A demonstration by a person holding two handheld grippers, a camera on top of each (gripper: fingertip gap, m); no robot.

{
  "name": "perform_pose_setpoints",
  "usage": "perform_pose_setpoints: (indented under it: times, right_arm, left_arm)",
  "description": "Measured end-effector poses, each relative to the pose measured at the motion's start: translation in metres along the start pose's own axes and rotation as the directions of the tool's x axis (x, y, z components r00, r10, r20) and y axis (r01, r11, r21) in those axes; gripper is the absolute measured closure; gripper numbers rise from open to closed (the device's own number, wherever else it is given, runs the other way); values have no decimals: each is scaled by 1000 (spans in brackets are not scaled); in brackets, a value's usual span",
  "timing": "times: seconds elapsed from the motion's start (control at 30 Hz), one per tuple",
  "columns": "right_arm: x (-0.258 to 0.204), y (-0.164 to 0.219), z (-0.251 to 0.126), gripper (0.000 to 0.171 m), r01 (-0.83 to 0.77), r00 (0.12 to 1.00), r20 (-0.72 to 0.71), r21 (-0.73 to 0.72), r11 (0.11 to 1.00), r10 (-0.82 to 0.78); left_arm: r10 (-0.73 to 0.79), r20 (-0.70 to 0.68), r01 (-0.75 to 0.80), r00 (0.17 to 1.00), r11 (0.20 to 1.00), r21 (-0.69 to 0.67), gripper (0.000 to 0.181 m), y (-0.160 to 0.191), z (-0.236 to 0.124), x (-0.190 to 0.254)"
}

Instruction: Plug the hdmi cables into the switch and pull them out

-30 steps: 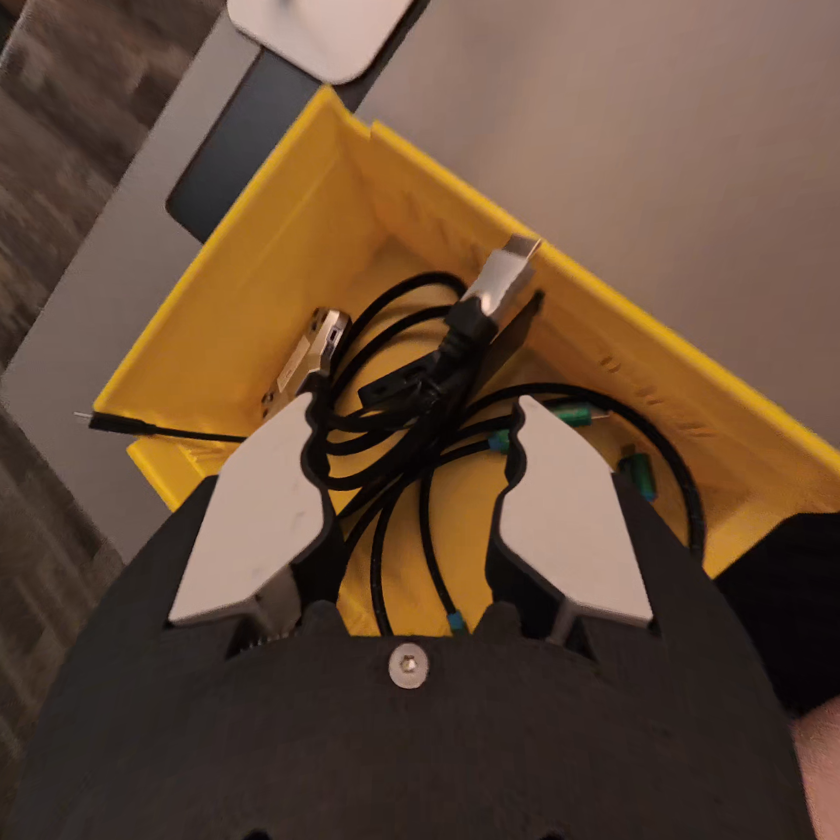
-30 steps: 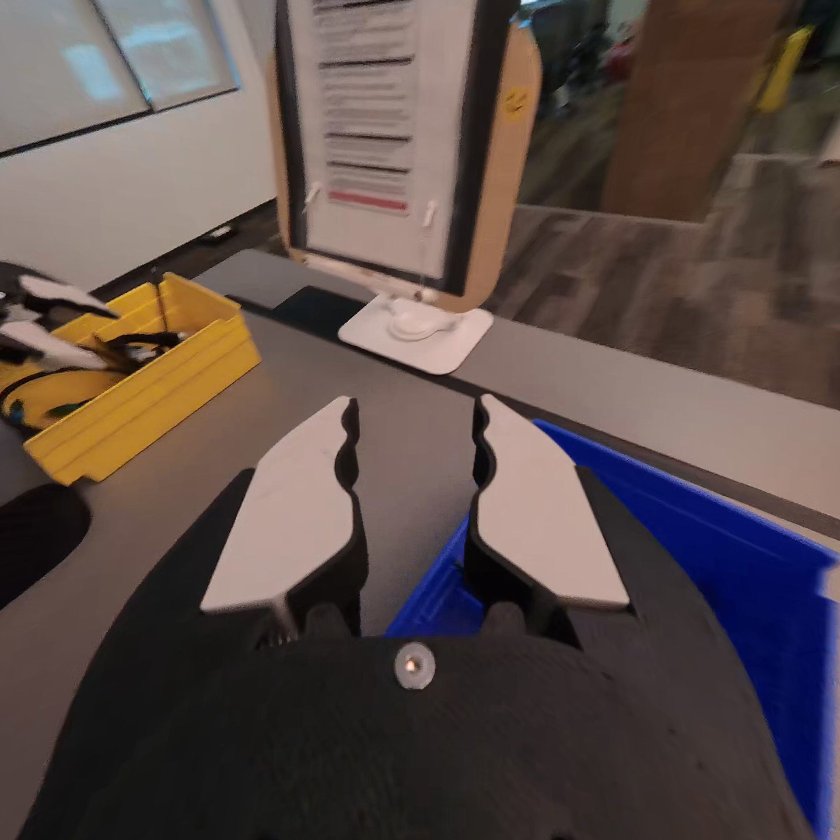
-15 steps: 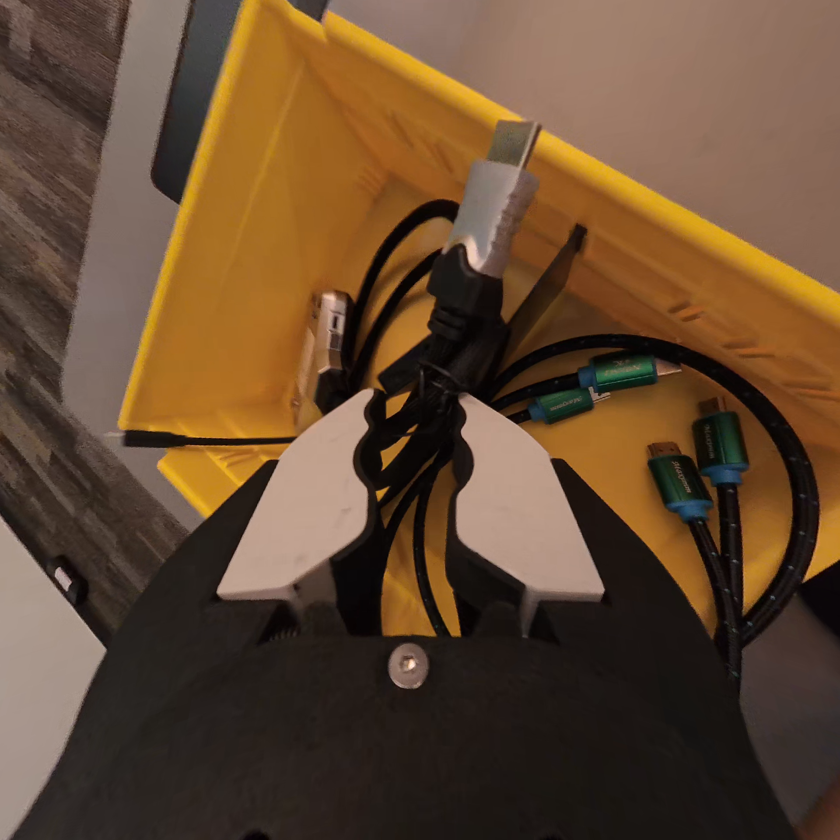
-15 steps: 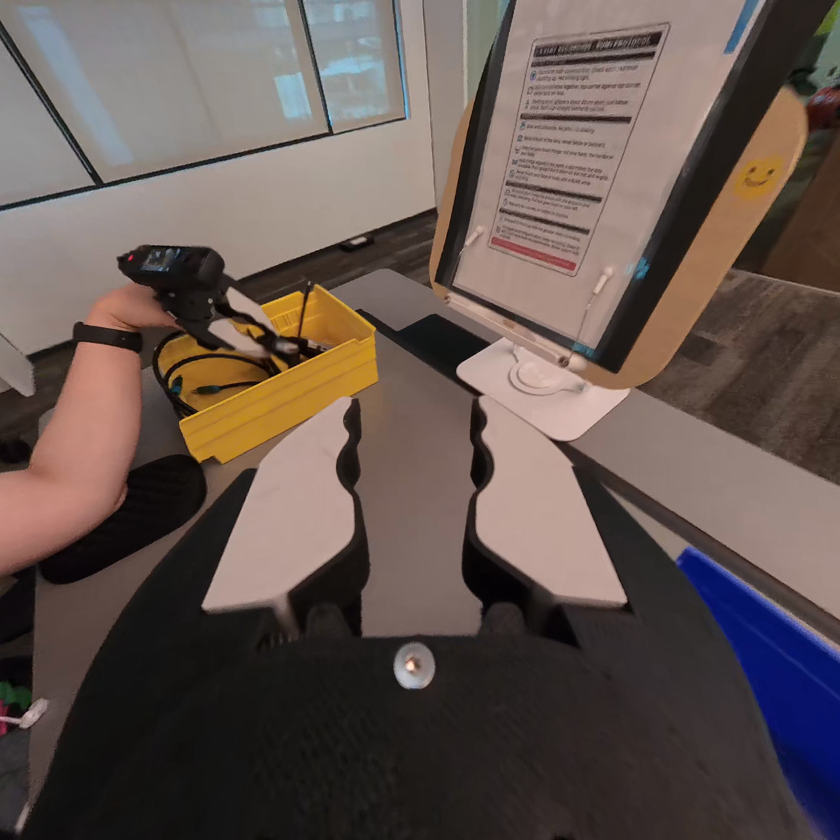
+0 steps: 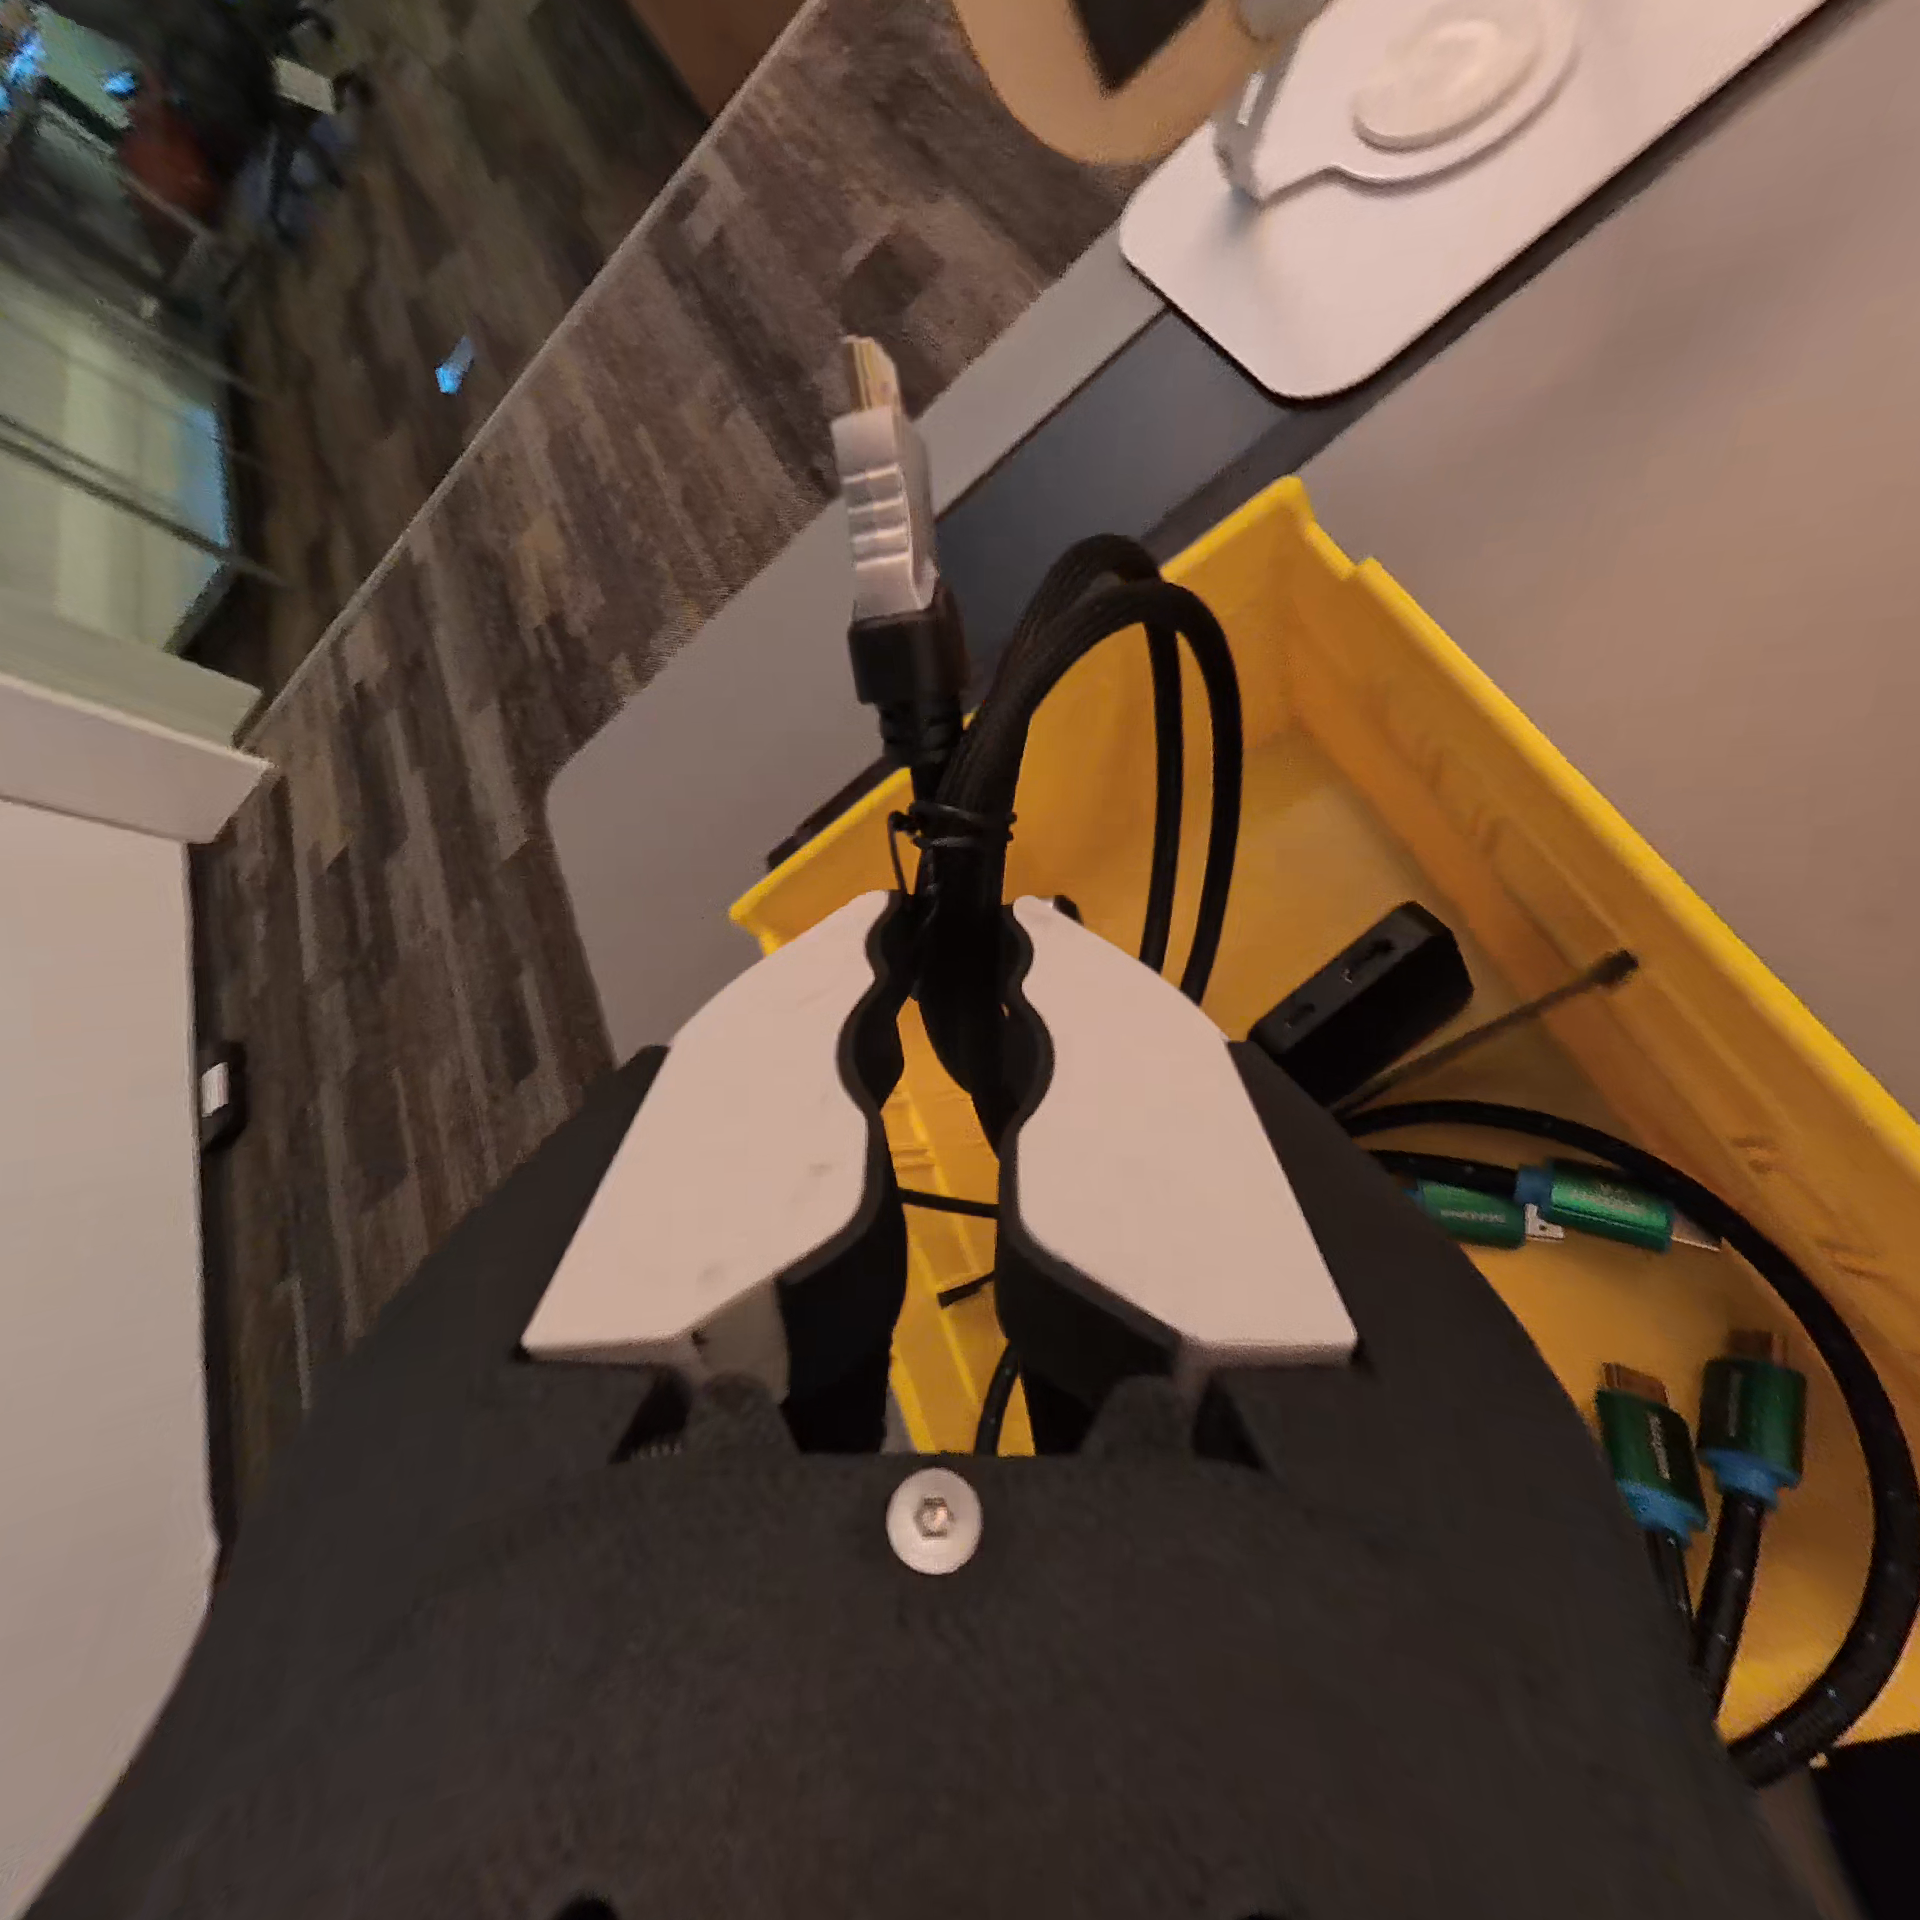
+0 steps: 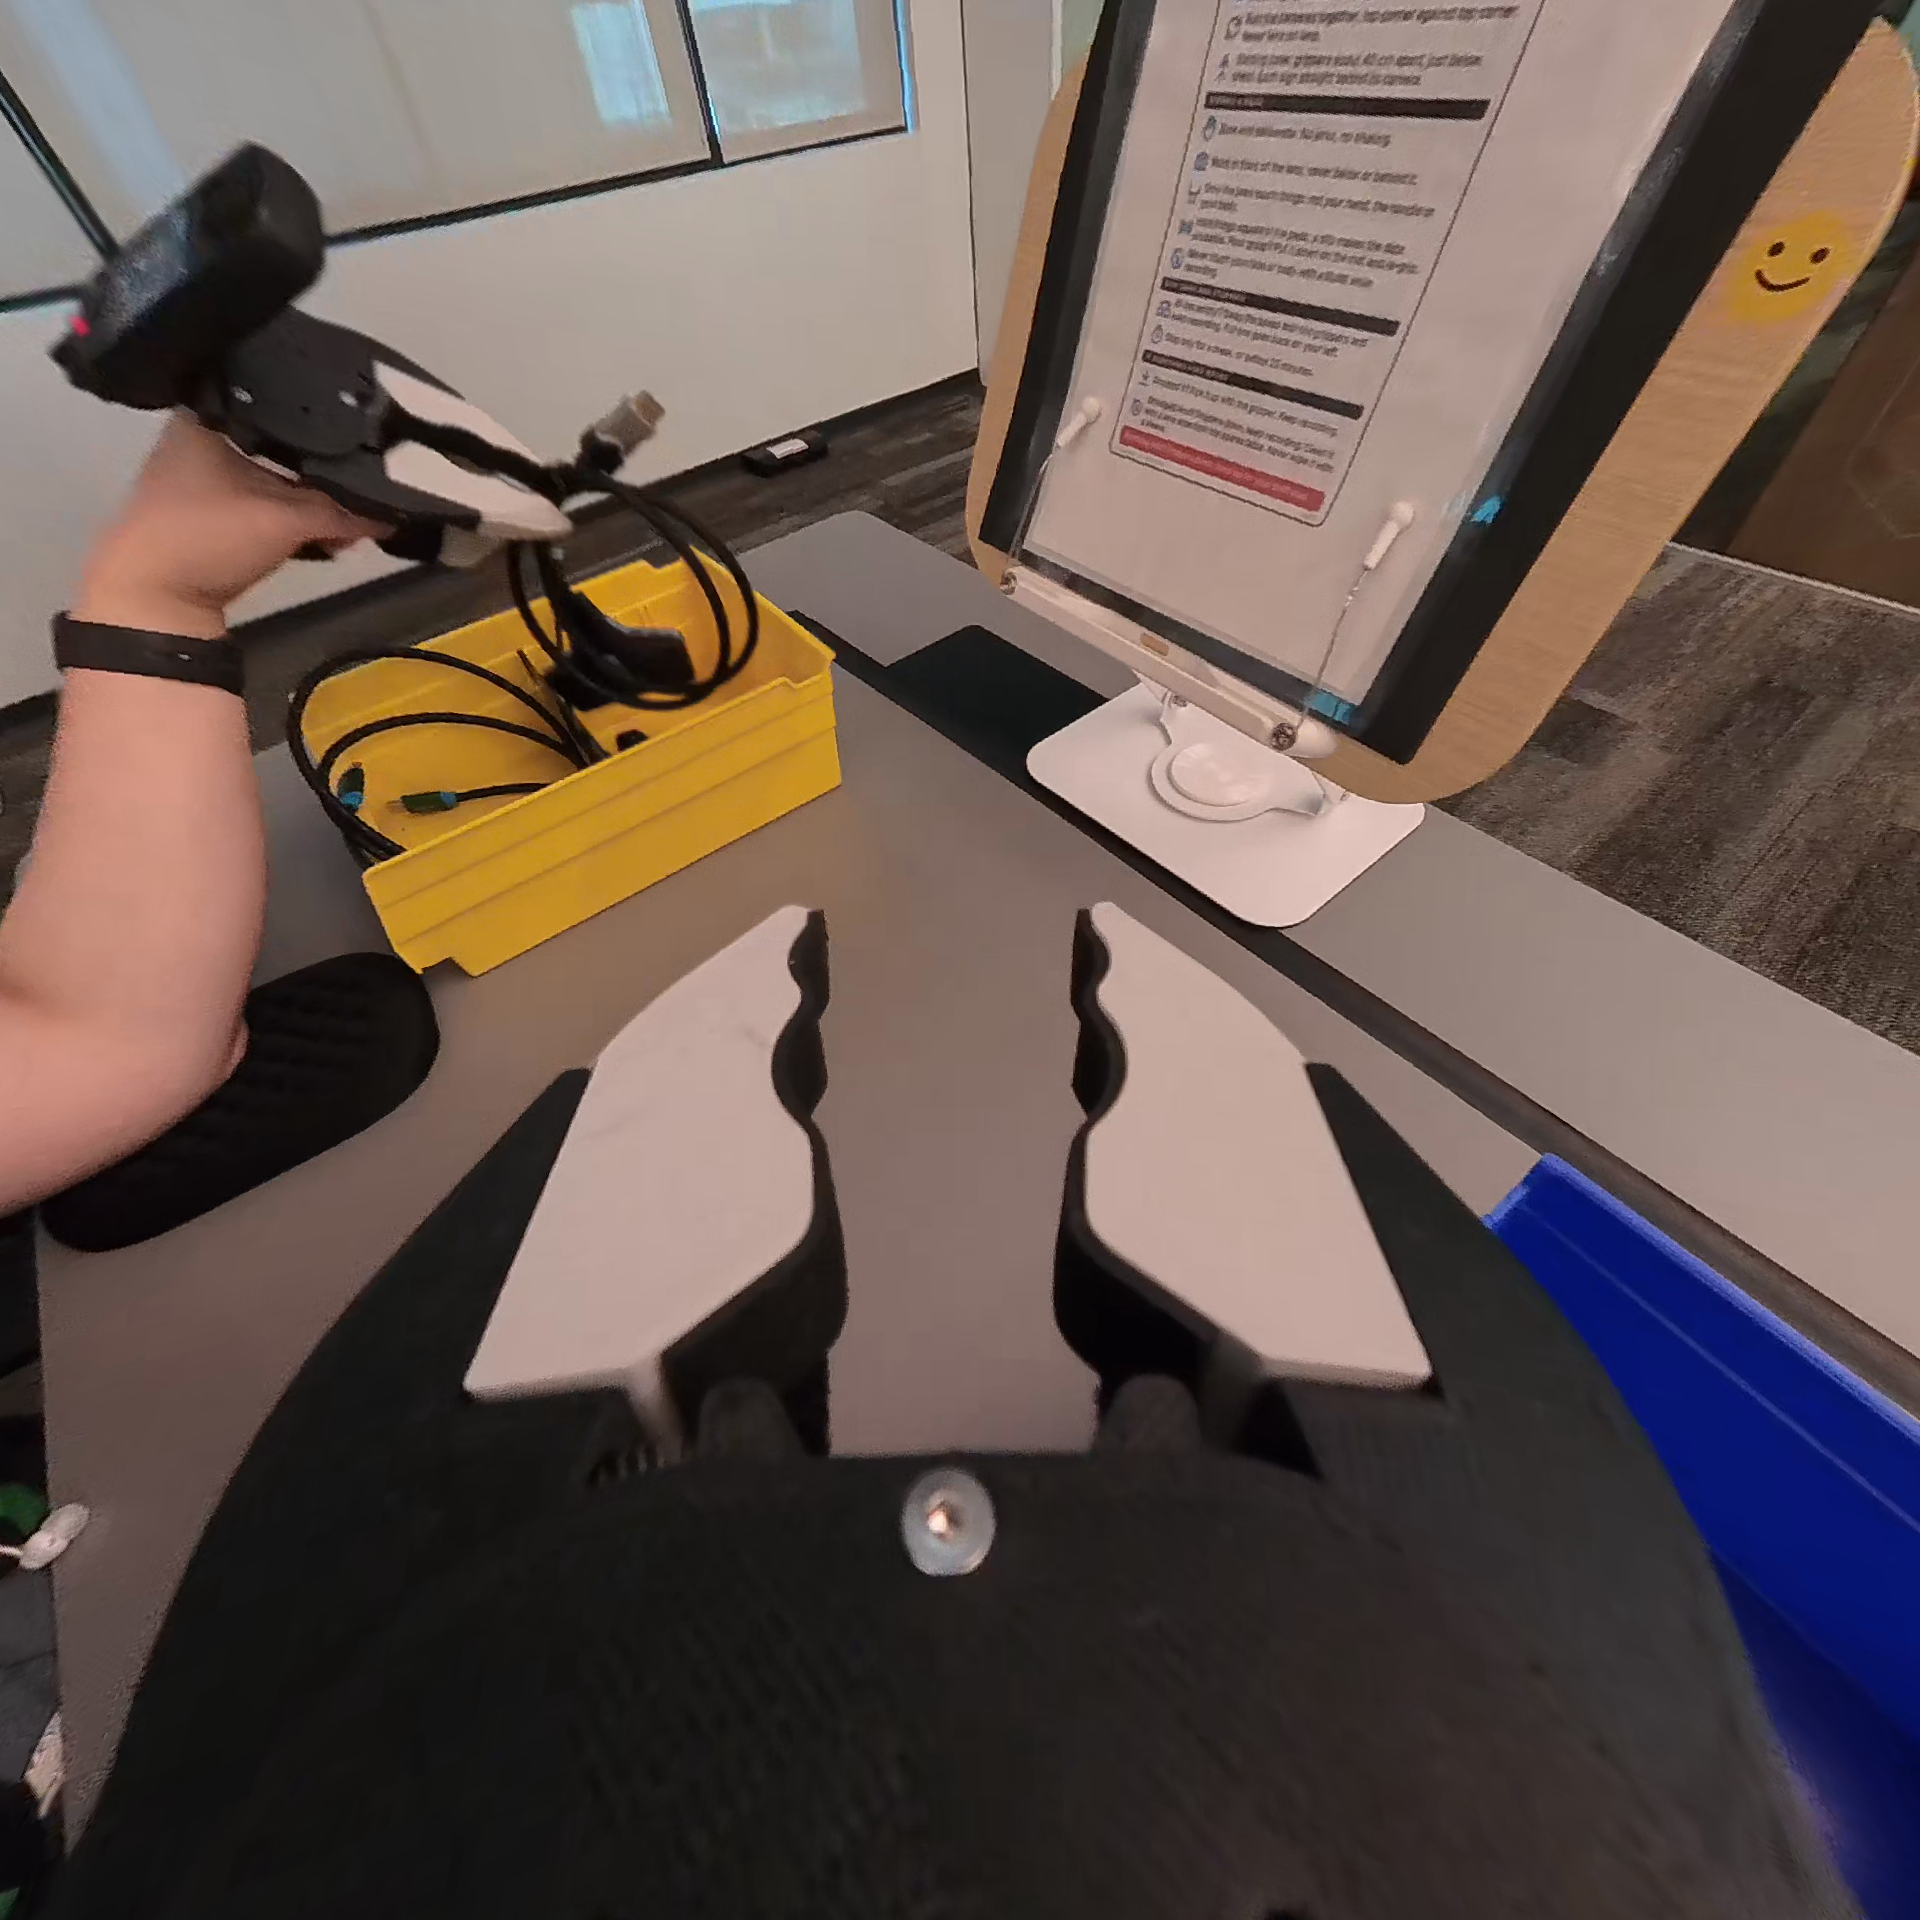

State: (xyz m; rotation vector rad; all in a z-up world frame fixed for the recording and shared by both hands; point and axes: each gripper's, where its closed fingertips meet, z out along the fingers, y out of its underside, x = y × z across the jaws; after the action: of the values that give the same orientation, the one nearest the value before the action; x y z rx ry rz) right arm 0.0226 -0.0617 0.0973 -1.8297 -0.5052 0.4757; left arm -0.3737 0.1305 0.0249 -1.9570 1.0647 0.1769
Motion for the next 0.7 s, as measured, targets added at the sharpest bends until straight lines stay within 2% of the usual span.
perform_pose_setpoints:
  times: [0.03, 0.13, 0.27, 0.37, 0.47, 0.6, 0.7]
  right_arm:
    - [1, 1, 1, 126, 4, 1000, -8, -5, 1000, -5]
    - [1, 3, 6, 126, 20, 1000, -19, -19, 1000, -20]
    - [-4, 9, 14, 125, 43, 999, -9, -53, 998, -44]
    - [1, 15, 16, 125, 80, 996, -42, -91, 993, -84]
    - [4, 17, 14, 125, 92, 993, -63, -102, 991, -98]
    - [11, 13, 3, 125, 79, 992, -88, -81, 994, -86]
    - [17, 10, -7, 125, 69, 990, -120, -62, 996, -76]
  left_arm:
    - [3, 29, -3, 1000, 1000, 7, 167, -3, -6, -3]
    - [2, 98, -10, 995, 997, 72, 167, -23, -32, -8]
    - [-35, 76, 13, 997, 964, 265, 167, -73, -79, 10]
    - [-20, -43, 38, 999, 891, 453, 167, -119, -118, 46]
    - [91, -234, 57, 968, 827, 560, 167, -155, -144, 105]
    - [286, -461, 5, 840, 846, 533, 167, -174, -134, 196]
    - [338, -582, -37, 739, 884, 466, 167, -175, -107, 247]
